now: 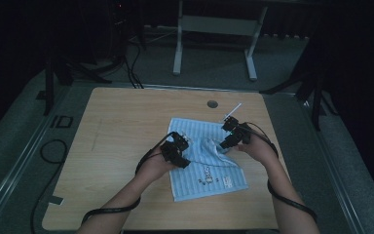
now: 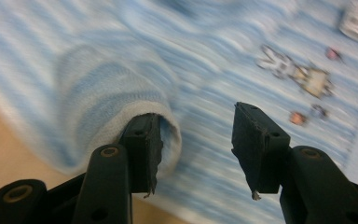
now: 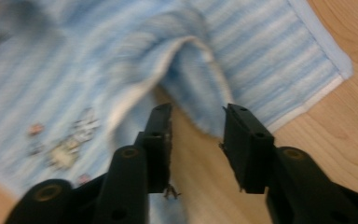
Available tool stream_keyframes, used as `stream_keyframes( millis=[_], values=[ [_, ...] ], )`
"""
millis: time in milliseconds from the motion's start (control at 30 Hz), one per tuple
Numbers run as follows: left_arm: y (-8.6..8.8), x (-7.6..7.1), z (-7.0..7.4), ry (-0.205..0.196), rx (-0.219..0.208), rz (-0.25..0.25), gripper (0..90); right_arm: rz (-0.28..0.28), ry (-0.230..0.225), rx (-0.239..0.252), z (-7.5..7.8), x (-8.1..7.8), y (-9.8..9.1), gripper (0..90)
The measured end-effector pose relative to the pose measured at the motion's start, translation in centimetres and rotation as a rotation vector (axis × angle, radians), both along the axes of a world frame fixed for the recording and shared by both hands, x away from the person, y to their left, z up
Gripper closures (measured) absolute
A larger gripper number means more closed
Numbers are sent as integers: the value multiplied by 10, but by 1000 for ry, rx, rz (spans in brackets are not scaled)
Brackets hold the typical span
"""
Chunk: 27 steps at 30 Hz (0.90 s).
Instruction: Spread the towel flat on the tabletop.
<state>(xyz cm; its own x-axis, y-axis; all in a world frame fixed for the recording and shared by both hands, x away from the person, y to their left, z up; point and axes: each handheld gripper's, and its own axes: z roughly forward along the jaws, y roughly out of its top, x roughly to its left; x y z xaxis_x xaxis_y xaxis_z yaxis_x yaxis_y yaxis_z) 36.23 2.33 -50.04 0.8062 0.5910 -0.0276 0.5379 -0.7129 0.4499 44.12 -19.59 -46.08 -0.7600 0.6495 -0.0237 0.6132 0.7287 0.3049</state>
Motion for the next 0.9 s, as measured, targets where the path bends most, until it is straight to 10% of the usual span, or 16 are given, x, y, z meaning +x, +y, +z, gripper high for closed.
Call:
stream_keyframes(
  millis=[200, 400, 567, 900],
  values=[
    [-9, -7, -15, 6, 42, -29, 487, -47, 55, -62, -28, 21, 4, 530],
    [10, 23, -14, -71, -2, 143, 603, -41, 70, -42, -35, 26, 4, 878],
    [24, 46, -13, -39, -19, 193, 890, -32, 51, -29, -23, 24, -1, 889],
    [40, 59, -23, 30, -26, 238, 898, -138, -11, 57, -12, 34, -34, 888]
  ],
)
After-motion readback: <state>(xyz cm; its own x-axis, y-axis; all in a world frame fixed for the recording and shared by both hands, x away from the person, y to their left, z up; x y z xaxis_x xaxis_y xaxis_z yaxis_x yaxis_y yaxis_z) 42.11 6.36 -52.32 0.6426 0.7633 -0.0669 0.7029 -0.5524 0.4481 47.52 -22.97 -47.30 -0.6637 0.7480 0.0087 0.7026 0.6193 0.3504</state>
